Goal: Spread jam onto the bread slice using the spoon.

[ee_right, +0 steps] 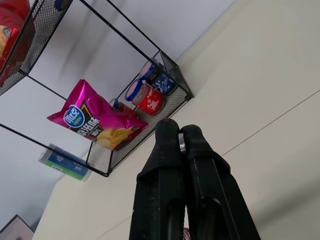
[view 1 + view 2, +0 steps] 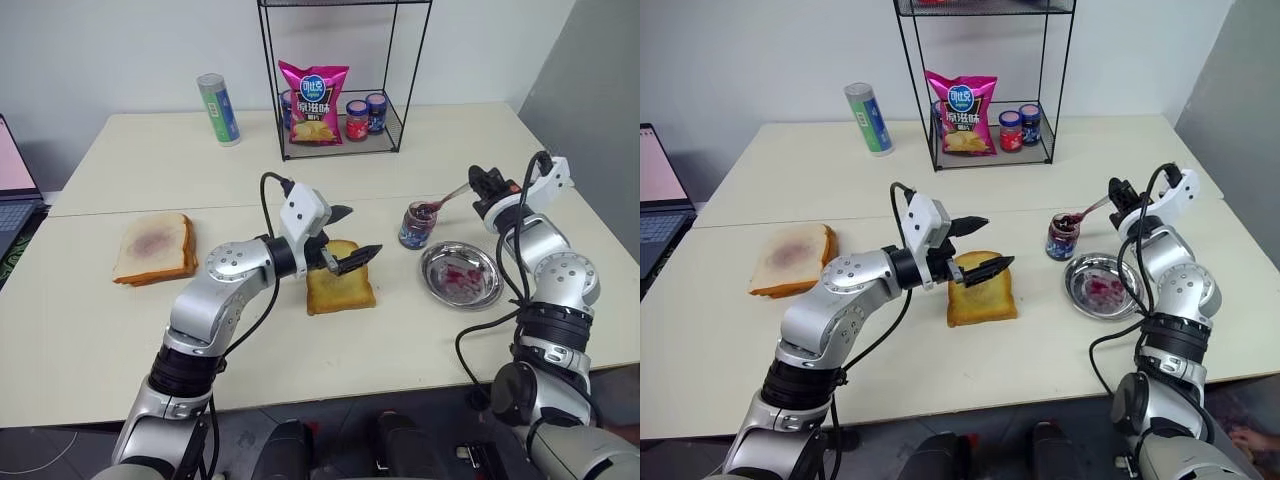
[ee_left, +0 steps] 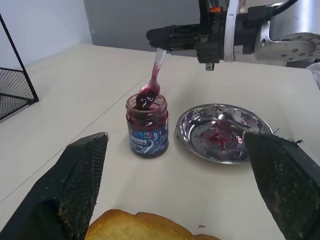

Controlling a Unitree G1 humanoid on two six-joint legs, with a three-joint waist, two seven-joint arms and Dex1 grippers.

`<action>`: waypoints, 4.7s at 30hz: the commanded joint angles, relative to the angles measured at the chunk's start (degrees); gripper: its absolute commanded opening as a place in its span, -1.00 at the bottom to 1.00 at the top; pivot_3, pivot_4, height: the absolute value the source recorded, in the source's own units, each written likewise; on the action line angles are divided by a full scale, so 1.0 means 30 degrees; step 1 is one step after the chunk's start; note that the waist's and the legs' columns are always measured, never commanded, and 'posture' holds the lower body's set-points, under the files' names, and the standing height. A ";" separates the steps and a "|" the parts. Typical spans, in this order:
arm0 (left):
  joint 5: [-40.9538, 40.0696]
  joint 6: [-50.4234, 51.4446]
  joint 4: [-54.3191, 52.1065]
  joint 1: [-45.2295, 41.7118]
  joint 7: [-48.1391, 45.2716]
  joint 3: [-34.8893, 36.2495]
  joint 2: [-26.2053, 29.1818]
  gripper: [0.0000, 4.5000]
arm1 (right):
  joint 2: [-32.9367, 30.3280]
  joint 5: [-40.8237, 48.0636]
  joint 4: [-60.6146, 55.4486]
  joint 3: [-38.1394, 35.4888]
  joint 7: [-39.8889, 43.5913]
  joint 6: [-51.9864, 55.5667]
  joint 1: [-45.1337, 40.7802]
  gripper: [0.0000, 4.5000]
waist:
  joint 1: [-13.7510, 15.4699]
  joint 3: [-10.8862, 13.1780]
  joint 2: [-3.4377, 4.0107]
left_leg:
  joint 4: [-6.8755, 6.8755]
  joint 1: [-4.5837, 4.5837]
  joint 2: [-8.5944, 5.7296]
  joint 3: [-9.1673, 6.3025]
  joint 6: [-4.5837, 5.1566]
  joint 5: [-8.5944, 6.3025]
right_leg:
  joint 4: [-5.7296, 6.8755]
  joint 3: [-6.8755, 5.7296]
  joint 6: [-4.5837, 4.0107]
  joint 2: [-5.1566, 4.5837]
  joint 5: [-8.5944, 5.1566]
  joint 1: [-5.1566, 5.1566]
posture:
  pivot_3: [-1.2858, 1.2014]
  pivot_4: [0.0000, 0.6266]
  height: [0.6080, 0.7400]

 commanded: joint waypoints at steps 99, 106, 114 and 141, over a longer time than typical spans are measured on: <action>-0.7049 0.5078 -1.0054 1.0892 0.1857 0.7817 0.6811 1.00 | 0.4061 -0.0063 -0.0783 0.6397 0.3586 0.1235 0.3524 -0.98 | -0.0044 0.0038 0.0055 | -0.0025 0.0020 0.0112 -0.0068 -0.0006 -0.0005 | 0.0002 -0.0051 -0.0093 -0.0006 -0.0113 -0.0003 | 0.03 -0.52 1.00; -0.6975 0.5005 -0.9752 1.0557 0.1786 0.7712 0.6887 1.00 | 0.4252 -0.0535 -0.0174 0.6314 0.3494 0.0404 0.3356 -0.98 | -0.0033 0.0037 0.0054 | -0.0018 0.0025 0.0109 -0.0070 -0.0006 -0.0005 | 0.0004 -0.0050 -0.0088 -0.0004 -0.0110 0.0005 | 0.03 -0.52 1.00; -0.6850 0.4873 -0.9685 1.0420 0.1857 0.7519 0.6864 1.00 | 0.4489 -0.1081 0.1478 0.5649 0.3185 -0.1164 0.1918 -0.98 | -0.0035 0.0037 0.0055 | -0.0016 0.0027 0.0105 -0.0061 -0.0006 -0.0005 | 0.0003 -0.0051 -0.0081 -0.0005 -0.0105 0.0004 | 0.03 -0.52 1.00; -0.6534 0.4625 -0.9101 0.9740 0.1750 0.7437 0.7026 1.00 | 0.6144 -0.0056 0.0902 0.5546 0.2330 0.0626 0.1738 -0.98 | -0.0056 0.0041 0.0060 | -0.0032 0.0017 0.0120 -0.0065 -0.0007 -0.0005 | -0.0006 -0.0050 -0.0088 0.0002 -0.0108 -0.0005 | 0.03 -0.52 1.00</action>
